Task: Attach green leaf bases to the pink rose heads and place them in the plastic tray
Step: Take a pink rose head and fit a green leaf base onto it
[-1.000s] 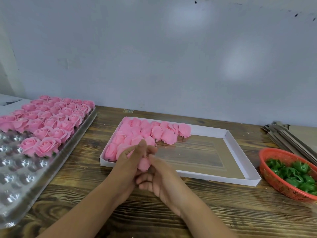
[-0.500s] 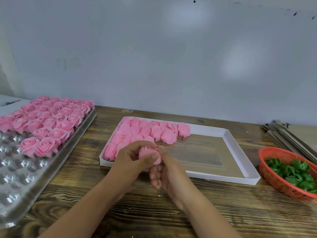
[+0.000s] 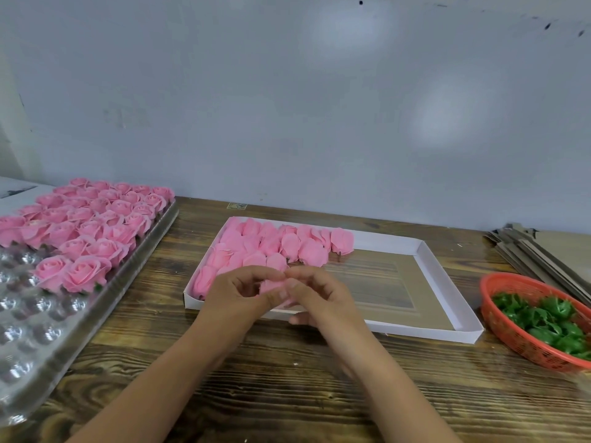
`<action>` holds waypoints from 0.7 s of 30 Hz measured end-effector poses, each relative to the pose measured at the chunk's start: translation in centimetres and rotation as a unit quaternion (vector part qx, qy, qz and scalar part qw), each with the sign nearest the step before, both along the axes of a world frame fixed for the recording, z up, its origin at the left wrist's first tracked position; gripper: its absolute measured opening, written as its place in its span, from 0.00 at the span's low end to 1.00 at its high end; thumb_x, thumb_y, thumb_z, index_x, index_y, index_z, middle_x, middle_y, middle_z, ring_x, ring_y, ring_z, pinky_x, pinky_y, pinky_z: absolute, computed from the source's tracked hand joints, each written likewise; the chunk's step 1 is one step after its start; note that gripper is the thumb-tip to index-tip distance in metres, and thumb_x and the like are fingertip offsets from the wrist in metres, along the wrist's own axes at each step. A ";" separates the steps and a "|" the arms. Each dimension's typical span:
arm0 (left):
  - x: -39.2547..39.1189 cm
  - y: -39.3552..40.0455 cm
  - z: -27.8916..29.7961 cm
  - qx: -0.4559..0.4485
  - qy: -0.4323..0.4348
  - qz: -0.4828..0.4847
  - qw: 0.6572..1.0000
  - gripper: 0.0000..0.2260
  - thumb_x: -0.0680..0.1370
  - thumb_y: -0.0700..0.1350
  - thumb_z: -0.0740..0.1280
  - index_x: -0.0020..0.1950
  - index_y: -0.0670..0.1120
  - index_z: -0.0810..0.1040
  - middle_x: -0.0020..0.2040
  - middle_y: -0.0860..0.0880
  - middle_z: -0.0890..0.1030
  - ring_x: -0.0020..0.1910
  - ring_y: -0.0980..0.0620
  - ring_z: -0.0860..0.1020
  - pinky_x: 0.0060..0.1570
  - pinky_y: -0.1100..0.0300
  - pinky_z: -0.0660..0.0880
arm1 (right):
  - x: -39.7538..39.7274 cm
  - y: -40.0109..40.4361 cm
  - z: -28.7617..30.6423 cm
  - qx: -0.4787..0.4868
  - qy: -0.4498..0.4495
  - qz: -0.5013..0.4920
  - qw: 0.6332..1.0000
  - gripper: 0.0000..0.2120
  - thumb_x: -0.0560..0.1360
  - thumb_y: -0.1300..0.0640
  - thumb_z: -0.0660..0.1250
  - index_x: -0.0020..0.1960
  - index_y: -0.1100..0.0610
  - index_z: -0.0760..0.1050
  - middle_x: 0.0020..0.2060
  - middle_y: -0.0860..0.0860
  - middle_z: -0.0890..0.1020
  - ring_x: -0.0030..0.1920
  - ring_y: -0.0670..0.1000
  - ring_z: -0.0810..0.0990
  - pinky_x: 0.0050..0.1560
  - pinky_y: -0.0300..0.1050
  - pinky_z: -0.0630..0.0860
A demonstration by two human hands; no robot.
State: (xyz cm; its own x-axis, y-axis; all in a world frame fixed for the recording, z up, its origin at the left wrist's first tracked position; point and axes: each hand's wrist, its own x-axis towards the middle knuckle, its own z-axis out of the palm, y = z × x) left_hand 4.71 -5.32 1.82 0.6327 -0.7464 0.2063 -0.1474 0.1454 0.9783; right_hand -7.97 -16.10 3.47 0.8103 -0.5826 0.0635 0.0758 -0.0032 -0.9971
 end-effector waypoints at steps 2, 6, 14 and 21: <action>-0.1 0.0 0.0 -0.004 0.004 -0.011 1.000 0.15 0.63 0.57 0.78 0.48 0.58 0.86 0.46 0.53 0.86 0.46 0.58 0.83 0.44 0.66 0.78 | -0.2 0.0 0.2 0.000 -0.009 -0.002 1.000 0.07 0.79 0.57 0.68 0.51 0.48 0.84 0.48 0.50 0.85 0.46 0.46 0.84 0.44 0.39 0.79; -0.3 0.1 0.2 -0.001 0.023 -0.034 0.999 0.14 0.64 0.51 0.78 0.50 0.56 0.86 0.51 0.51 0.87 0.53 0.54 0.84 0.48 0.64 0.80 | -0.2 -0.3 0.2 0.045 -0.022 -0.010 0.999 0.08 0.80 0.57 0.66 0.51 0.53 0.84 0.47 0.55 0.85 0.42 0.48 0.83 0.43 0.38 0.79; -0.4 0.0 0.4 0.003 0.009 -0.005 1.000 0.12 0.64 0.51 0.78 0.47 0.57 0.87 0.45 0.54 0.87 0.46 0.59 0.84 0.43 0.69 0.78 | 0.0 -0.2 0.1 0.039 -0.003 -0.027 0.999 0.09 0.80 0.53 0.65 0.50 0.49 0.85 0.47 0.54 0.85 0.43 0.47 0.82 0.41 0.39 0.80; -0.1 0.1 0.1 0.008 -0.002 -0.023 1.000 0.13 0.69 0.45 0.78 0.51 0.58 0.85 0.51 0.51 0.86 0.53 0.52 0.84 0.50 0.59 0.81 | -0.1 -0.2 0.1 0.022 -0.010 -0.022 0.999 0.07 0.79 0.57 0.67 0.54 0.53 0.83 0.47 0.52 0.85 0.44 0.48 0.84 0.44 0.40 0.81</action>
State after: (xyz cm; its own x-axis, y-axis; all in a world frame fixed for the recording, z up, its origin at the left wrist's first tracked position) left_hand 4.57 -5.25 1.89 0.5968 -0.7779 0.1966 -0.1446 0.1368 0.9800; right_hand -8.05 -16.27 3.62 0.7829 -0.6200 0.0521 0.0956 0.0371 -0.9947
